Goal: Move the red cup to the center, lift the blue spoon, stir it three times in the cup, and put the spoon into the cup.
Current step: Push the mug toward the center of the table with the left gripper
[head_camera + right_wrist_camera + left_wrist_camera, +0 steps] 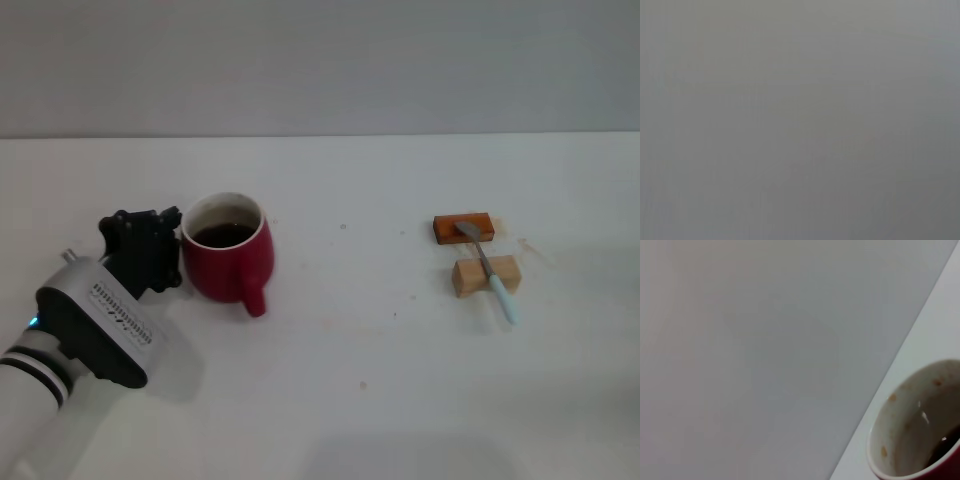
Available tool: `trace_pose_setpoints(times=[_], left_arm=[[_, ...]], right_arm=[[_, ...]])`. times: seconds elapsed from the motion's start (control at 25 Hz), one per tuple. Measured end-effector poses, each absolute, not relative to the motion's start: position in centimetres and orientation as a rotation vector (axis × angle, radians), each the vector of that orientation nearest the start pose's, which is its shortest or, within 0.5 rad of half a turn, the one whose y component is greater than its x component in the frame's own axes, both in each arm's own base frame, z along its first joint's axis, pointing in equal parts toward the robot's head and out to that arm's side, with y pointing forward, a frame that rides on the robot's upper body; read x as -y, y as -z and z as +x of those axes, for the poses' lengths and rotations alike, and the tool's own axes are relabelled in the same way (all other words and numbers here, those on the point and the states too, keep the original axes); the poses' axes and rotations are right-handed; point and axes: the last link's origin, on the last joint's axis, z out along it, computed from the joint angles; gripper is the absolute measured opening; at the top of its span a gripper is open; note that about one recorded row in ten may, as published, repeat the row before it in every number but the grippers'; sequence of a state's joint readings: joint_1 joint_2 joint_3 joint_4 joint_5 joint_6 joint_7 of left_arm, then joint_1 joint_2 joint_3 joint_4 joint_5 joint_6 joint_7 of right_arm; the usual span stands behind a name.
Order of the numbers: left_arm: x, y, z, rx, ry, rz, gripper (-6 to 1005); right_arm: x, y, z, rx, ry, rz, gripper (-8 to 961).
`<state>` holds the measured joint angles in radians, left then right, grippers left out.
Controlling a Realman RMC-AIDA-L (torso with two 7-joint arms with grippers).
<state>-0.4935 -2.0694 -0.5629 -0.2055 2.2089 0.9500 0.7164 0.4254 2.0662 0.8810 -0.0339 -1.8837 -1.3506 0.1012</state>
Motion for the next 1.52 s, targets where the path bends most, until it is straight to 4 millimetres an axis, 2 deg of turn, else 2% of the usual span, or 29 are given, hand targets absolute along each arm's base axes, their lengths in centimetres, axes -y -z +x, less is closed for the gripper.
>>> trace_pose_setpoints(times=[0.84, 1.16, 1.2, 1.24, 1.32, 1.4, 1.44, 1.52], left_arm=[[-31.4, 10.7, -27.5, -0.312, 0.155, -2.057, 39], [-31.2, 11.0, -27.4, -0.305, 0.165, -2.064, 40], [-31.2, 10.5, -27.8, -0.233, 0.171, -2.03, 40], [-31.2, 10.5, -27.8, -0.233, 0.171, -2.03, 41], [-32.6, 6.9, -29.6, 0.066, 0.245, -1.832, 41], [-33.1, 2.4, -32.2, 0.316, 0.363, -1.578, 41], [-33.1, 2.4, -32.2, 0.316, 0.363, -1.578, 43], [-33.1, -0.2, -34.1, 0.448, 0.425, -1.427, 48]], right_arm=[[-29.5, -7.3, 38.7, -0.466, -0.576, -1.128, 462], [-29.4, -7.3, 38.7, -0.469, -0.573, -1.129, 465], [-29.4, -7.2, 38.7, -0.47, -0.574, -1.132, 466], [-29.4, -7.2, 38.7, -0.47, -0.574, -1.132, 466], [-29.4, -7.0, 38.7, -0.474, -0.574, -1.136, 467], [-29.4, -7.0, 38.7, -0.476, -0.573, -1.136, 468], [-29.4, -7.0, 38.7, -0.476, -0.573, -1.136, 468], [-29.4, -7.0, 38.7, -0.478, -0.573, -1.137, 469]])
